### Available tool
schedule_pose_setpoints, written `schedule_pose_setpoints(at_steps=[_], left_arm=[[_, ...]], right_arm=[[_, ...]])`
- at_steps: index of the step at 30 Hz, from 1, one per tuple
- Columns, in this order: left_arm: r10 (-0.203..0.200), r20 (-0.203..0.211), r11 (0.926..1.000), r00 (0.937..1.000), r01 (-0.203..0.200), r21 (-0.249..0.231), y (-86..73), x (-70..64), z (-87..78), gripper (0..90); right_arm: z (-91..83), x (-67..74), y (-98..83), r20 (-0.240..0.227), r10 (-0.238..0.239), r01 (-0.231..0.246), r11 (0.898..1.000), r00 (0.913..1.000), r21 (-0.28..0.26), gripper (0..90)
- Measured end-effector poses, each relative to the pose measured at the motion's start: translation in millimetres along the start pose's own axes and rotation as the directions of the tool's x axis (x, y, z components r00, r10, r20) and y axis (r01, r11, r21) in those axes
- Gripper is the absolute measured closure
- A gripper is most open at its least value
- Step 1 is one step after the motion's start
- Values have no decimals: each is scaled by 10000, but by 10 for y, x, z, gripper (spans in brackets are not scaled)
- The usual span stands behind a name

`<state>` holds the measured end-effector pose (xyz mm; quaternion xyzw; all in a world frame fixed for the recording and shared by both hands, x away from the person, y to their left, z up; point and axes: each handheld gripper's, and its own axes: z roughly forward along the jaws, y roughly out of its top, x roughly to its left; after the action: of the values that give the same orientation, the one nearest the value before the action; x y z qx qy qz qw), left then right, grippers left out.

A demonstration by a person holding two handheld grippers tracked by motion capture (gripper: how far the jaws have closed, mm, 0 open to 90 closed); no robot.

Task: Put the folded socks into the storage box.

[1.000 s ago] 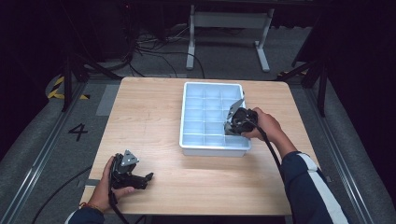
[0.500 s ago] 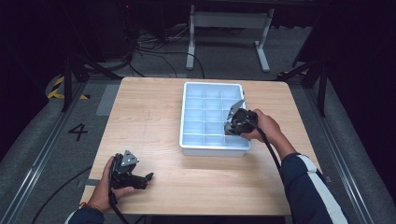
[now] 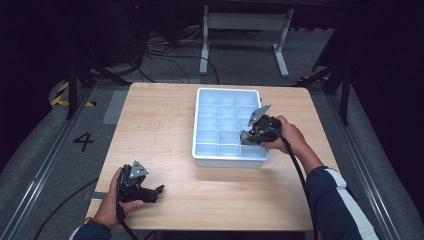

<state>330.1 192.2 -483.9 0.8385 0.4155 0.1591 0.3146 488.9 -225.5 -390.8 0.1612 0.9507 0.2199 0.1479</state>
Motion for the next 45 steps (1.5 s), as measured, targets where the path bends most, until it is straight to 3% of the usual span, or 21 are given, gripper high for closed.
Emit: schedule_pose_setpoints(at_steps=[3,13,19,31,45], left_arm=[[19,-7,10000,10000,-19,-7,1,2,0,10],[26,-9,10000,10000,-26,-6,1,2,0,10],[23,-9,10000,10000,-23,-6,1,2,0,10],[-116,35,9999,9999,116,-18,-4,-8,2,10],[-220,25,9998,9998,220,-8,-7,-15,1,11]], right_arm=[[-31,17,-23,151,210,-208,9997,9997,-157,616],[-181,99,-114,619,437,-396,9971,9971,-654,472],[-274,133,-167,664,718,-648,9927,9952,-1022,402],[-488,208,-367,1160,965,-806,9876,9886,-1349,333],[-721,298,-613,1238,1124,-876,9779,9859,-1899,303]])
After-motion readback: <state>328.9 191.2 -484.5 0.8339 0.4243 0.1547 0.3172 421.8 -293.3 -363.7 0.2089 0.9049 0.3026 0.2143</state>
